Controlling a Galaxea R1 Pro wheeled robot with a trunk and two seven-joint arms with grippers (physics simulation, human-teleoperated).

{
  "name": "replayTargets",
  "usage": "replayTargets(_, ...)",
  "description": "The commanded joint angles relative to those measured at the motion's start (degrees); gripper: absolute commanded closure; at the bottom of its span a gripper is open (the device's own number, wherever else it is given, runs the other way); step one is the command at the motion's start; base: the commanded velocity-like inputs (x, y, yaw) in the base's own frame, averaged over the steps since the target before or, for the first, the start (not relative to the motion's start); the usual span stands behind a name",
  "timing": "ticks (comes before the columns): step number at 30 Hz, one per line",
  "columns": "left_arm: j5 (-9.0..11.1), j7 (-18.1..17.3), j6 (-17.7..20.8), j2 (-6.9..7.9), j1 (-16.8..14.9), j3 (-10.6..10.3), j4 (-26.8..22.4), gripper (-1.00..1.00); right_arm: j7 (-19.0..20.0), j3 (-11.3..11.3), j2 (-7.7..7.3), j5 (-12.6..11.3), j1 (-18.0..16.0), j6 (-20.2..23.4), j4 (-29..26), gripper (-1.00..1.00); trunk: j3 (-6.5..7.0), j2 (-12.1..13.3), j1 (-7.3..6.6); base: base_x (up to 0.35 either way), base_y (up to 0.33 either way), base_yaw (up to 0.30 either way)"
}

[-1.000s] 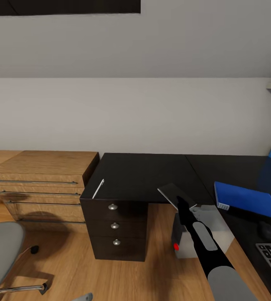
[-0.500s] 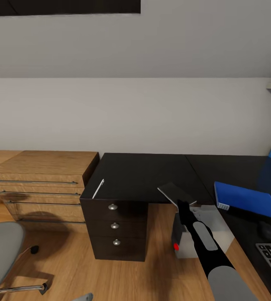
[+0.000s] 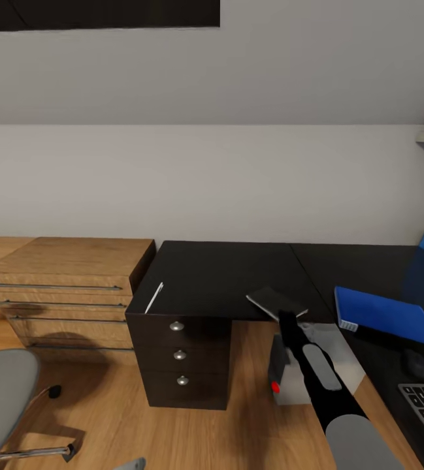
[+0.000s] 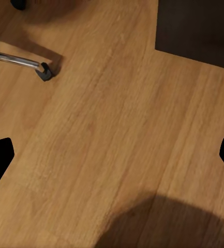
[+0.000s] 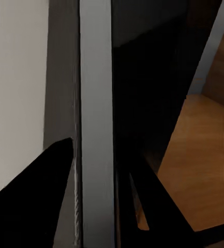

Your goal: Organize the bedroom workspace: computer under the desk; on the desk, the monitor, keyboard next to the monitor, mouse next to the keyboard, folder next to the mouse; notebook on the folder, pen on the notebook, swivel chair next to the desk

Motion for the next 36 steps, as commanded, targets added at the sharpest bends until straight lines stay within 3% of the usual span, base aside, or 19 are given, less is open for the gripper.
replayTargets(1, 0.6, 0.3, -0.5, 0.09, -0.1, -0.4, 0.0, -1.0, -0.3, -0.3, 0.03, -0.3, 0.0, 0.3, -0.9, 1.0, 0.13, 0.4, -0.23, 0.0, 0.0, 0.0)
replayTargets(13, 0.7, 0.4, -0.4, 0.09, -0.1, -0.4, 0.0, -1.0, -0.4, -0.3, -0.17, -0.2, 0.1, 0.4, -5.4, 1.0, 2.28, 5.2, -2.86, 0.0, 0.0, 0.0)
replayTargets(21, 0.7, 0.4, -0.4, 0.09, -0.1, -0.4, 0.1, -1.0, -0.6, -0.6, -1.86, -0.3, 2.5, 0.5, -12.3, 1.0, 3.72, 8.4, -4.62, 0.0, 0.0, 0.0)
replayTargets(24, 0.7, 0.4, -0.4, 0.09, -0.1, -0.4, 0.1, -1.0, -0.7, -1.7, -1.97, -0.3, 2.8, 0.4, -13.2, 1.0, 4.25, 9.6, -5.28, 0.0, 0.0, 0.0)
replayTargets(27, 0.7, 0.3, -0.3, 0.08, -0.1, -0.5, 0.1, -1.0, -0.7, -5.6, -1.97, -0.3, 2.9, 0.4, -13.9, 1.0, 4.79, 10.8, -5.94, 0.0, 0.0, -0.03)
replayTargets(34, 0.7, 0.3, -0.3, 0.08, -0.1, -0.4, 0.2, -1.0, -0.8, -10.6, -2.62, -0.2, 3.0, 0.4, -15.1, 1.0, 4.79, 10.8, -5.94, 0.0, 0.0, -0.216)
replayTargets(36, 0.7, 0.3, -0.3, 0.07, -0.1, -0.4, 0.2, -1.0, -0.9, -11.0, -2.7, -0.2, 3.0, 0.4, -15.2, 1.0, 4.79, 10.8, -5.94, 0.0, 0.0, -0.259)
